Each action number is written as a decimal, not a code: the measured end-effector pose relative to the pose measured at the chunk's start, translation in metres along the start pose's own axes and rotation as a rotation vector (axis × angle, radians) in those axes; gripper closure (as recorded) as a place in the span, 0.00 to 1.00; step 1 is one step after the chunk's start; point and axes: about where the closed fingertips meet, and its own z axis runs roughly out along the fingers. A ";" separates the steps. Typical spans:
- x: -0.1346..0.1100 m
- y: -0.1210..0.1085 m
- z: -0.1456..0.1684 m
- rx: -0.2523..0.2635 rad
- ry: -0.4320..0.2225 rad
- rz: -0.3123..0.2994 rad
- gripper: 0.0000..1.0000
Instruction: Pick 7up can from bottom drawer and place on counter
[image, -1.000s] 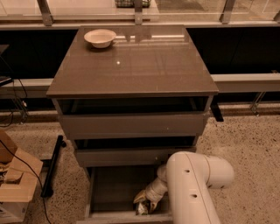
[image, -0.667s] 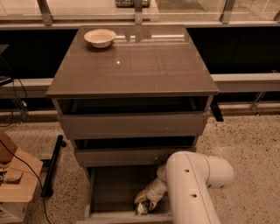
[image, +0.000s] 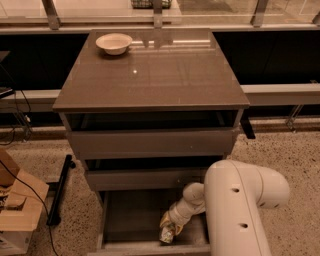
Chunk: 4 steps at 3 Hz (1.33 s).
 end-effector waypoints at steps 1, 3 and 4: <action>0.010 0.013 -0.063 -0.035 -0.121 -0.061 1.00; 0.085 0.066 -0.202 -0.202 -0.263 -0.382 1.00; 0.115 0.086 -0.276 -0.256 -0.356 -0.559 1.00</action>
Offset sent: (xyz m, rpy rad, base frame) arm -0.0450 -0.1086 0.2570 0.1755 -0.5246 0.0050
